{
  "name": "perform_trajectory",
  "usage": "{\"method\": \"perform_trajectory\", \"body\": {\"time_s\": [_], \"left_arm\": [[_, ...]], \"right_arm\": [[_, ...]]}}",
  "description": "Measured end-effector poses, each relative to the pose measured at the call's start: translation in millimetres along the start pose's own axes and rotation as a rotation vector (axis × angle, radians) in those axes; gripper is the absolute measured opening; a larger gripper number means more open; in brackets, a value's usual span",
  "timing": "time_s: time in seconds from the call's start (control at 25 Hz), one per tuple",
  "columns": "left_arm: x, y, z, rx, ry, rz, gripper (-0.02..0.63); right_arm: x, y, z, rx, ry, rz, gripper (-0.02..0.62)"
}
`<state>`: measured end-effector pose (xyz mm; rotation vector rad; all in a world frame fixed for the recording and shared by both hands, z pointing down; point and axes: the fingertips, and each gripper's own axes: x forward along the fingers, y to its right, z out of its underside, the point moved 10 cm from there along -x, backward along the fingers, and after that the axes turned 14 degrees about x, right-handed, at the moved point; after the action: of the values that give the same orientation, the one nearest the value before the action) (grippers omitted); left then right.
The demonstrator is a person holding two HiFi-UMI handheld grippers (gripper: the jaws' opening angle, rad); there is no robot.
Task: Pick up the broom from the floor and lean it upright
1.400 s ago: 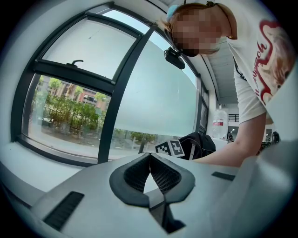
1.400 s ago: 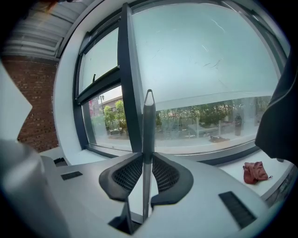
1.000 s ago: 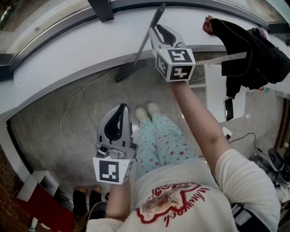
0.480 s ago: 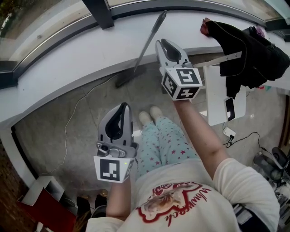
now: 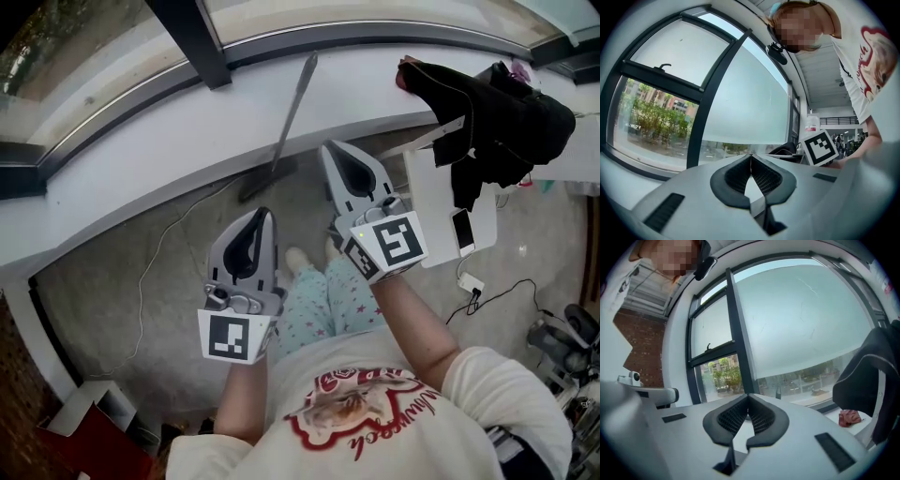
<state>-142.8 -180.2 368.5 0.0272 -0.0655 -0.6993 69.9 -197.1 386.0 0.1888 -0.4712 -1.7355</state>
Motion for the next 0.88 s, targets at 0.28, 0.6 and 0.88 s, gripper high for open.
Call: {"method": "perform_trajectory", "body": {"time_s": [0.28, 0.6, 0.88], "left_arm": [[8, 28, -31, 0.016, 0.039, 0.055, 0.021], [-2, 124, -66, 0.031, 0.051, 0.063, 0.021], [-45, 247, -83, 0.066, 0.077, -0.096, 0.021]], "right_arm": [[-42, -18, -36, -0.033, 0.023, -0.091, 0.025], [-125, -13, -58, -0.043, 0.021, -0.188, 0.025], [-248, -4, -88, -0.070, 0.064, -0.365, 0.025]]}}
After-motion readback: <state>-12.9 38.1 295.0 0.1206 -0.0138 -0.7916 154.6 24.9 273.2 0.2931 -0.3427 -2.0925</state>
